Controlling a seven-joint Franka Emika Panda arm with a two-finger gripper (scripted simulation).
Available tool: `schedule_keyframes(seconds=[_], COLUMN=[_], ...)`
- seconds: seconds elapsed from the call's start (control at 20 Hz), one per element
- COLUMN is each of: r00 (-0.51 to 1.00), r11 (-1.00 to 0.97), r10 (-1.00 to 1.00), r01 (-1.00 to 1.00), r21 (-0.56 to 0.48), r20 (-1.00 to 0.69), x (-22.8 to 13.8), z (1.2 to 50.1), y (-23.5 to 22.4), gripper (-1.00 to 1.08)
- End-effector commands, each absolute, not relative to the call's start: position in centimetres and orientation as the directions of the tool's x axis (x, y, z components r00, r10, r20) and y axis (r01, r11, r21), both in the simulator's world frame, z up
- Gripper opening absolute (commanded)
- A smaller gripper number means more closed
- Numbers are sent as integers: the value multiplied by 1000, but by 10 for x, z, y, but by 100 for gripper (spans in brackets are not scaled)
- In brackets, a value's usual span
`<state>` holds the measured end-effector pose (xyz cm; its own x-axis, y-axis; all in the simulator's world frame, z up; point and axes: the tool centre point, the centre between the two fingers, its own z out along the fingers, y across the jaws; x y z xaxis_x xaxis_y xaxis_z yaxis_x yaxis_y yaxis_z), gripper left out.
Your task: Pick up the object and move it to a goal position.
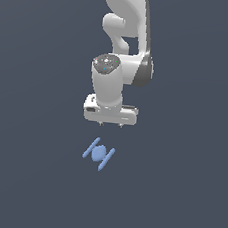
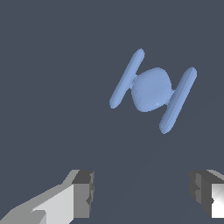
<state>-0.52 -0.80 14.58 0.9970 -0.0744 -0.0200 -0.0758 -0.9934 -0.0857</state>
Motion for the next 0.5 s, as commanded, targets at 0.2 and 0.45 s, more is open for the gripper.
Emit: schedule_keyframes(seconds=[0.2, 0.45], r00=[984, 959], r11=[-965, -919], r10=[-179, -285], r01=[-176, -270], r21=[-194, -286], r20=[-2, 10], x=[6, 15], z=[125, 106], y=[-19, -33], gripper=[68, 68])
